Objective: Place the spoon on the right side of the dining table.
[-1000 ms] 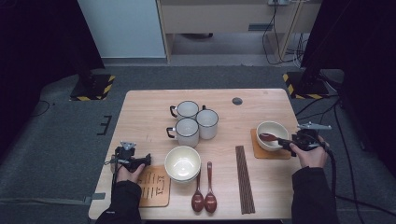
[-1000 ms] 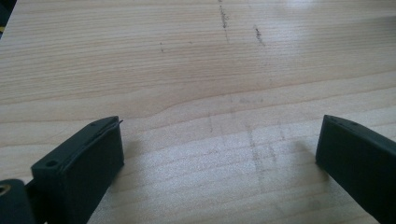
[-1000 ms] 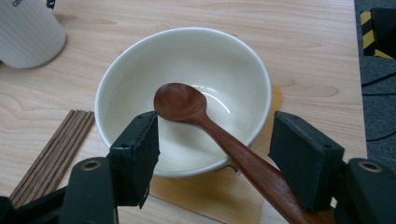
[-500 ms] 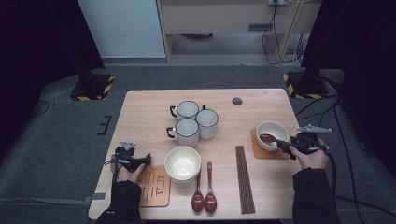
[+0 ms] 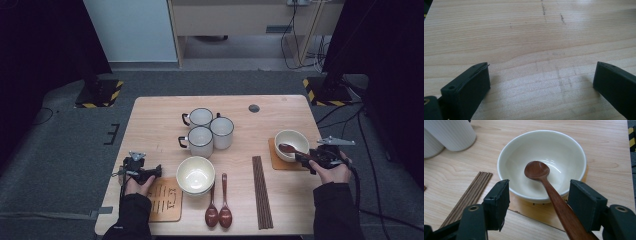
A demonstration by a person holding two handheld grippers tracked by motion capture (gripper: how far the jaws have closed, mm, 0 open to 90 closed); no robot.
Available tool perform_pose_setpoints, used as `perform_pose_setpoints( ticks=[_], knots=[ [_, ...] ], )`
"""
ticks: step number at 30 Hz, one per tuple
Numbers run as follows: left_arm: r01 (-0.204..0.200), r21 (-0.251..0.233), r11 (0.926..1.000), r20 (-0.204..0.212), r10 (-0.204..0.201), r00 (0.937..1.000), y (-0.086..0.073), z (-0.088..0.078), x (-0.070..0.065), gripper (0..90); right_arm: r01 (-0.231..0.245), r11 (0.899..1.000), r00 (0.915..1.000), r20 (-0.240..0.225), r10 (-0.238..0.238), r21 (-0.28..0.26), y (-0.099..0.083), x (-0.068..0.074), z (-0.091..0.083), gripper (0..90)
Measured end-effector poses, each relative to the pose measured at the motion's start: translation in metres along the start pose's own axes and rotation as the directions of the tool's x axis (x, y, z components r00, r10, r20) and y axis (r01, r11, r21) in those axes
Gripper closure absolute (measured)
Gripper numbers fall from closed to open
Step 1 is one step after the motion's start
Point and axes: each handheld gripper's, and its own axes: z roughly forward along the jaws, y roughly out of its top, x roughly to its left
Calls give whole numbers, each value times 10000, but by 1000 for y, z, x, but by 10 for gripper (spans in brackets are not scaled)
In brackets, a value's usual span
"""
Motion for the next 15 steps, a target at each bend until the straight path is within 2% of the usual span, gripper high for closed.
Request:
perform_pose_setpoints(
  ticks=[15],
  knots=[
    [-1, 2, 10000, -1, 1, 10000, 0, 0, 0, 0, 1, 9999, 9996, -267, -4, -103, -5, 10, -3, 356]
  ],
)
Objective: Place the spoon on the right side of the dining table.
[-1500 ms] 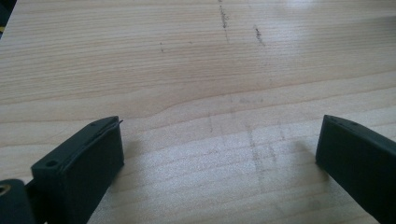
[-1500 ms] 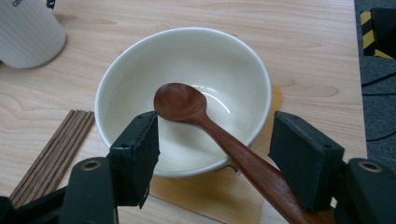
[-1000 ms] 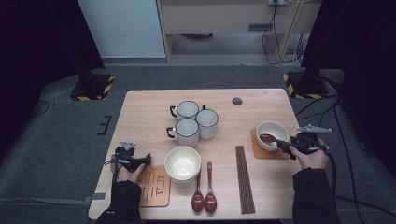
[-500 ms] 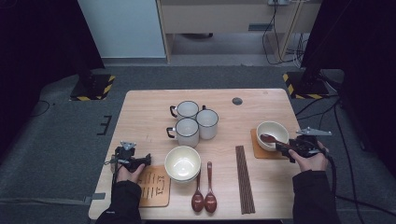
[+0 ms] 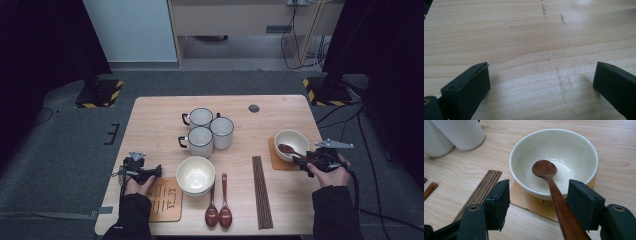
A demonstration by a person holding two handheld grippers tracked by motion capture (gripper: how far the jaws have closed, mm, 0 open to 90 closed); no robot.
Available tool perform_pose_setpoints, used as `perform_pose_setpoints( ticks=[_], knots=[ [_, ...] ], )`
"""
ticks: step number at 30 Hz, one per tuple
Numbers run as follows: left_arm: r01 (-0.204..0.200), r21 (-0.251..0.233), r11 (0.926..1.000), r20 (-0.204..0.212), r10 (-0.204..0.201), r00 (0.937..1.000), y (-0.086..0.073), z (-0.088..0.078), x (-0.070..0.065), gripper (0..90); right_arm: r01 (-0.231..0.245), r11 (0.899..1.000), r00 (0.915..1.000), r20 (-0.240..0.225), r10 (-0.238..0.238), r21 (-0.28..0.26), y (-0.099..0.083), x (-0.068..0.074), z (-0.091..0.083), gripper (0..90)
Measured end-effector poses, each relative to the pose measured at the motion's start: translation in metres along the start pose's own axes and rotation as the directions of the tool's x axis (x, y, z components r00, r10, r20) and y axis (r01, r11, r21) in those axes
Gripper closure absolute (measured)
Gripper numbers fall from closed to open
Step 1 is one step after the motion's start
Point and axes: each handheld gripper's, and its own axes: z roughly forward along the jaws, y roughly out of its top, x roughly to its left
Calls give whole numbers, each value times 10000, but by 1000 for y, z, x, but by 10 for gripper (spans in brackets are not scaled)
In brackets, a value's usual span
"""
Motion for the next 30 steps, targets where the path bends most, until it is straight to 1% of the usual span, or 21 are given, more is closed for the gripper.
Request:
perform_pose_setpoints(
  ticks=[2, 5, 7, 8, 19, 22, 25, 26, 30],
  knots=[
    [-20, 18, 10000, 2, 20, 10000, 0, 0, 0, 0, -60, 10000, 10000, -38, 60, 28, -1, 2, -1, 358],
    [-20, 19, 10000, 2, 20, 10000, 0, 0, 0, 0, -10, 10000, 9999, -104, 11, 41, -2, 3, -2, 364],
    [-19, 17, 10000, 3, 19, 10000, 0, 0, 0, 0, -89, 10000, 9998, -166, 89, 9, -2, 5, -3, 367],
    [-18, 17, 10000, 3, 18, 10000, 0, 0, 0, 0, -13, 10000, 9998, -193, 13, -20, -3, 5, -3, 367],
    [2, 0, 10000, -1, -2, 10000, 0, 0, 0, 0, -114, 9999, 9990, -433, 111, -62, -4, 11, -4, 379],
    [-20, 19, 10000, 2, 20, 10000, 0, 0, 0, 0, -59, 10000, 9989, -468, 56, -59, -4, 12, -4, 379],
    [-20, 18, 10000, 1, 20, 10000, 0, 0, 0, 0, -143, 9999, 9986, -501, 143, -10, -4, 13, -4, 383],
    [-18, 16, 10000, 2, 18, 10000, 0, 0, 0, 0, -73, 10000, 9987, -497, 72, -11, -4, 14, -3, 384],
    [-1, -1, 10000, 0, 1, 10000, 0, 0, 0, 0, -58, 10000, 9982, -597, 56, -38, -3, 17, -3, 391]
  ],
)
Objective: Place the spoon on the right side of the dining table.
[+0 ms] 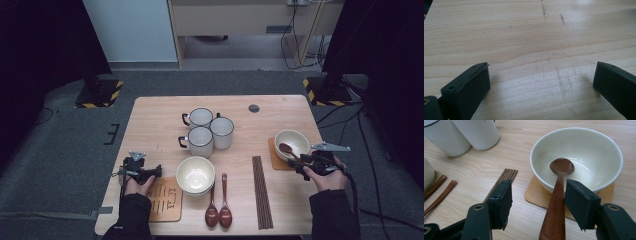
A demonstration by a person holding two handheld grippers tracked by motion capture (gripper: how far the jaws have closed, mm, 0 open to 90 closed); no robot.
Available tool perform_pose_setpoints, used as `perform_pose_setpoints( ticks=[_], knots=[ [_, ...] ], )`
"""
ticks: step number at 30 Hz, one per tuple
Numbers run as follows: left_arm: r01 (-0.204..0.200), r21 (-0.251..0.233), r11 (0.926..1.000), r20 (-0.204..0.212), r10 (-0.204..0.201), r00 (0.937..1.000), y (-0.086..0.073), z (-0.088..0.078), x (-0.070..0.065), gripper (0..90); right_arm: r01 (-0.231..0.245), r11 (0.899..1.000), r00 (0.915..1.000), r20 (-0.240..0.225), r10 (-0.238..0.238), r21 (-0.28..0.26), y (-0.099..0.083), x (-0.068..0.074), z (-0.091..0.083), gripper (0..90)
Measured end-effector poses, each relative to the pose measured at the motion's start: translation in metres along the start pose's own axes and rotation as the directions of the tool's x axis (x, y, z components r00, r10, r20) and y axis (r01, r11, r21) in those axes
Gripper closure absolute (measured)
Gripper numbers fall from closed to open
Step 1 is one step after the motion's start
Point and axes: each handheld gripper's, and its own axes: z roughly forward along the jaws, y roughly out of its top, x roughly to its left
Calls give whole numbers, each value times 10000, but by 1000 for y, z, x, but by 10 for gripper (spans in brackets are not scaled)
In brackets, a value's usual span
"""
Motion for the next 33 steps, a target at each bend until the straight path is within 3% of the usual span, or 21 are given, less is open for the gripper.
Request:
perform_pose_setpoints(
  ticks=[12, 20, 25, 33],
  knots=[
    [-21, 18, 10000, 1, 21, 10000, 0, 0, 0, 0, 25, 10000, 9998, -197, -26, -17, 1, 6, 3, 396],
    [-21, 21, 10000, 4, 21, 10000, 0, 0, 0, 0, -52, 9991, 9998, -218, 43, -426, 5, 4, -4, 396],
    [-18, 18, 10000, 4, 18, 10000, 0, 0, 0, 0, 155, 9967, 9994, -289, -179, -798, 7, 9, -7, 419],
    [1, 1, 10000, 2, -1, 10000, 0, 0, 0, 0, 628, 9934, 9969, -410, -670, -961, 12, 24, -8, 443]
  ],
)
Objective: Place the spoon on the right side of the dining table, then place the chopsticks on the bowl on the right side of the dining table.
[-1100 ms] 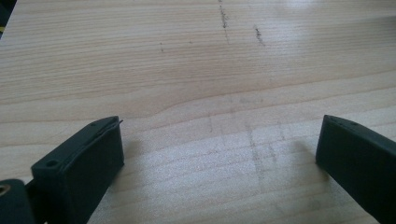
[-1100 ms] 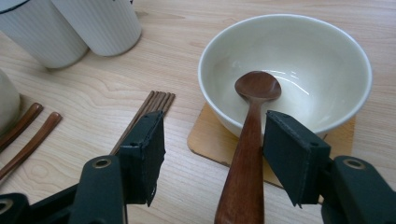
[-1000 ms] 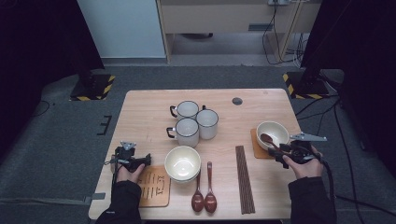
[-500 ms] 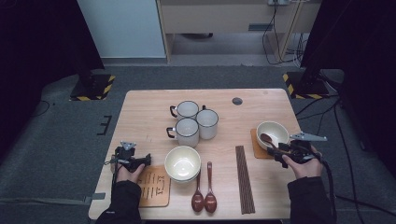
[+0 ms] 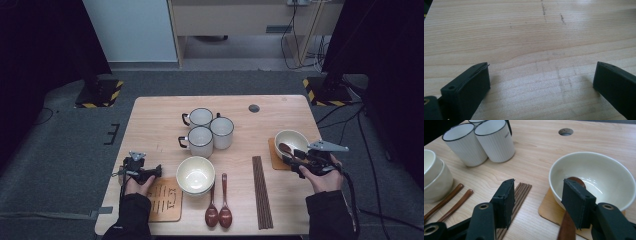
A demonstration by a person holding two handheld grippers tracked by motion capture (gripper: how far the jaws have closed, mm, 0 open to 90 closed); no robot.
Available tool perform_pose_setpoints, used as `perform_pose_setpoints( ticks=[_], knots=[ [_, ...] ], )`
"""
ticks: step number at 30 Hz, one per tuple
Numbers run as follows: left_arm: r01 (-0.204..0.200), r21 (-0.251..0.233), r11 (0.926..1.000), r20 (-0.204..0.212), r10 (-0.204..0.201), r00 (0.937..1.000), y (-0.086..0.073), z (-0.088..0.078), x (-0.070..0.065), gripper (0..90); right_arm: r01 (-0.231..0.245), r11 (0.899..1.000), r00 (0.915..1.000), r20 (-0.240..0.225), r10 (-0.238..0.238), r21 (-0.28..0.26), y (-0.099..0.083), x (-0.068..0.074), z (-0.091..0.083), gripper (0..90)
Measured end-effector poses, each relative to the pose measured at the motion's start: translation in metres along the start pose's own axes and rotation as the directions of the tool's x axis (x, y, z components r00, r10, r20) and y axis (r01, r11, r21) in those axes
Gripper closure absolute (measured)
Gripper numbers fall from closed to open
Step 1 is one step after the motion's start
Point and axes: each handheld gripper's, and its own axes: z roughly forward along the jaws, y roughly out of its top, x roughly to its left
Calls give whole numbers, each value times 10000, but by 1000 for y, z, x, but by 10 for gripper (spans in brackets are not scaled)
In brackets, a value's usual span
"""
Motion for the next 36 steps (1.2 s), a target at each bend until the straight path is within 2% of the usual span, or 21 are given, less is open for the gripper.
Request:
perform_pose_setpoints(
  ticks=[7, 15, 36],
  knots=[
    [2, -2, 10000, 1, -2, 10000, 0, 0, 0, 0, 233, 9997, 9992, -310, -237, -123, 3, 11, 0, 448],
    [2, -3, 10000, 2, -2, 10000, 0, 0, 0, 0, 494, 9988, 9975, -501, -492, 17, 2, 23, 8, 455],
    [3, 0, 10000, 2, -3, 10000, 0, 0, 0, 0, 917, 9953, 9942, -592, -897, 321, -15, 43, 21, 463]
  ],
)
